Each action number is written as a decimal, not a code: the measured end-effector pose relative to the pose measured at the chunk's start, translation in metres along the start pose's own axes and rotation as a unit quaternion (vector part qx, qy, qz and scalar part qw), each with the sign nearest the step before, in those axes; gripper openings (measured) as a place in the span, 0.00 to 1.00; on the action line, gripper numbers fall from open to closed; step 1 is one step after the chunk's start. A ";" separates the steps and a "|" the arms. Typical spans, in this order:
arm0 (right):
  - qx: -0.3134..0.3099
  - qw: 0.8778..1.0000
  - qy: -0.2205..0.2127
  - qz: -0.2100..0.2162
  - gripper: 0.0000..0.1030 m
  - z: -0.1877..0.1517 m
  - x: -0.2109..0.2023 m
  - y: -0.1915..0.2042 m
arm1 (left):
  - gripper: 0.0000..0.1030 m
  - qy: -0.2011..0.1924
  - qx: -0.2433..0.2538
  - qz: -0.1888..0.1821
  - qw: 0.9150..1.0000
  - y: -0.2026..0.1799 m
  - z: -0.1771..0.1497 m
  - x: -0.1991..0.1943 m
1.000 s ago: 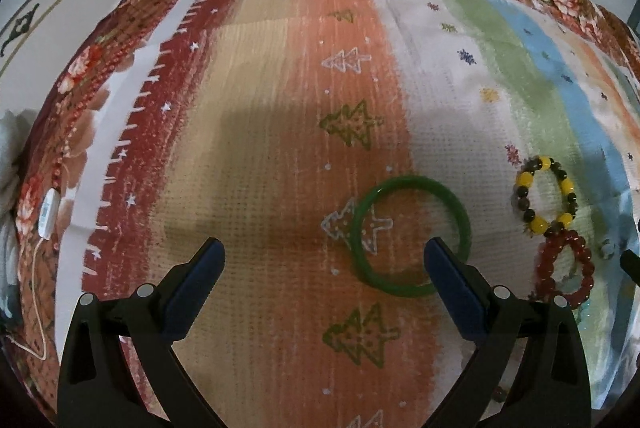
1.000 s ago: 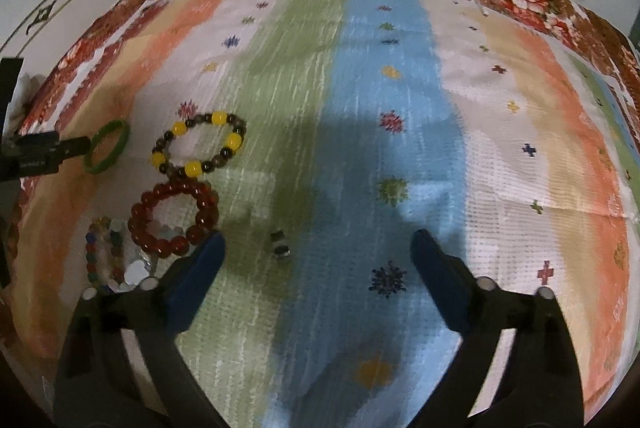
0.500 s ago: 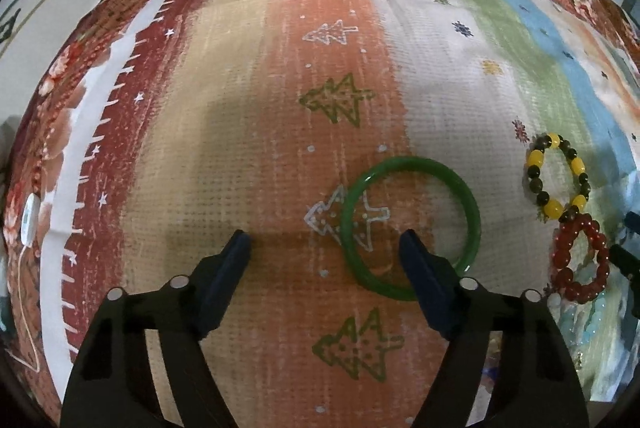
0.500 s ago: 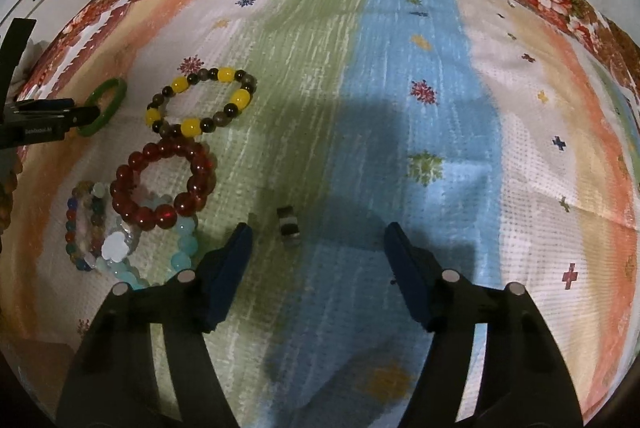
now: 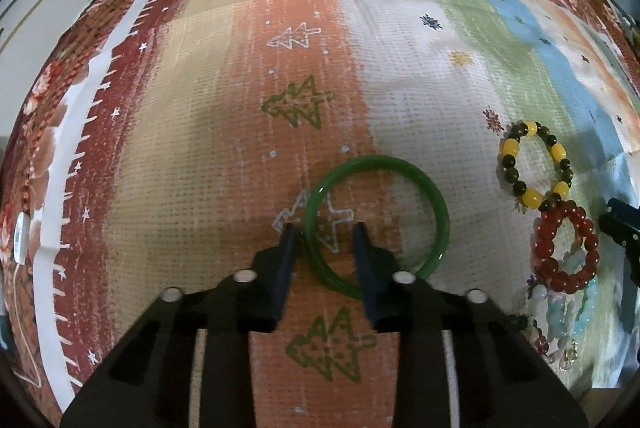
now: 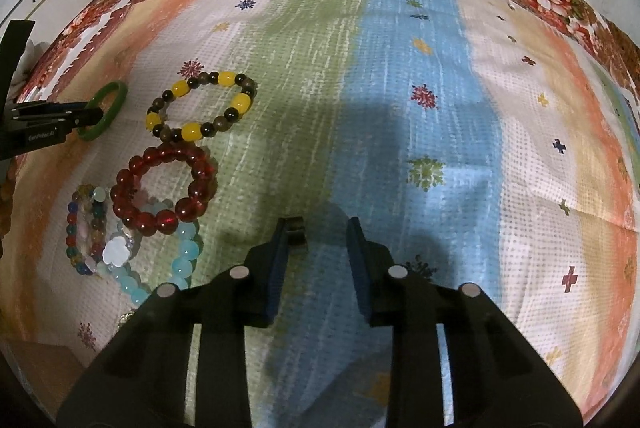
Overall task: Organize jewelry
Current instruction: 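Close the left gripper on the green jade bangle rim and lift, then carry the green bangle with the left gripper over the silver tin, then open the left gripper to drop the bangle into the tin, then move both open grippers toward the multicolour and light blue bracelets, then grasp the multicolour bracelet with the left gripper while the right grasps the light blue bracelet, then lift and carry both bracelets toward the silver tin with both grippers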
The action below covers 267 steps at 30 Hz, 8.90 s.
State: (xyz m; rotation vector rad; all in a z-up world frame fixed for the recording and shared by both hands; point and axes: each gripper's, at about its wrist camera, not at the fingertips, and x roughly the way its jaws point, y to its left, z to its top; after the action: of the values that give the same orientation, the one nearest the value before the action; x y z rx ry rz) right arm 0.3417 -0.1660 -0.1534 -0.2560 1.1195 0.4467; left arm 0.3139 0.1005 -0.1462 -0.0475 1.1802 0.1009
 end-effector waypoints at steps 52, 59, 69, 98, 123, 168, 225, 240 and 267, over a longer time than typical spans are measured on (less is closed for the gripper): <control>-0.026 0.995 -0.096 0.013 0.09 -0.032 -0.134 0.056 | 0.07 -0.082 0.034 -0.073 0.993 -0.042 -0.044 -0.144; -0.031 0.994 -0.105 0.011 0.09 -0.045 -0.150 0.065 | 0.07 -0.093 0.044 -0.080 0.991 -0.053 -0.067 -0.164; -0.041 0.993 -0.112 0.016 0.09 -0.068 -0.168 0.079 | 0.07 -0.103 0.051 -0.095 0.989 -0.064 -0.096 -0.186; -0.029 0.992 -0.105 0.057 0.38 -0.125 -0.187 0.097 | 0.12 -0.065 0.087 -0.131 0.985 -0.107 -0.166 -0.185; -0.005 0.992 -0.111 0.060 0.53 -0.111 -0.185 0.077 | 0.52 -0.094 0.053 -0.086 0.990 -0.077 -0.140 -0.187; -0.018 0.996 -0.065 0.051 0.57 -0.004 -0.094 0.051 | 0.61 -0.037 0.053 -0.048 0.997 -0.052 -0.043 -0.098; -0.058 0.996 0.027 0.058 0.16 -0.012 -0.002 0.056 | 0.23 0.034 0.128 -0.049 0.990 -0.072 -0.057 -0.028; -0.056 0.996 0.009 0.068 0.12 -0.009 -0.023 0.060 | 0.09 0.002 0.093 -0.049 0.994 -0.056 -0.047 -0.057; -0.054 0.996 -0.057 0.047 0.12 -0.014 -0.094 0.072 | 0.09 -0.058 0.063 -0.046 0.995 -0.043 -0.052 -0.113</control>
State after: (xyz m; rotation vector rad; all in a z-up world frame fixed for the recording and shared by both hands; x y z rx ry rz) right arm 0.2624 -0.1286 -0.0724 -0.2687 0.9997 0.5999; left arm 0.2274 0.0465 -0.0619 0.0158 1.0639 -0.0518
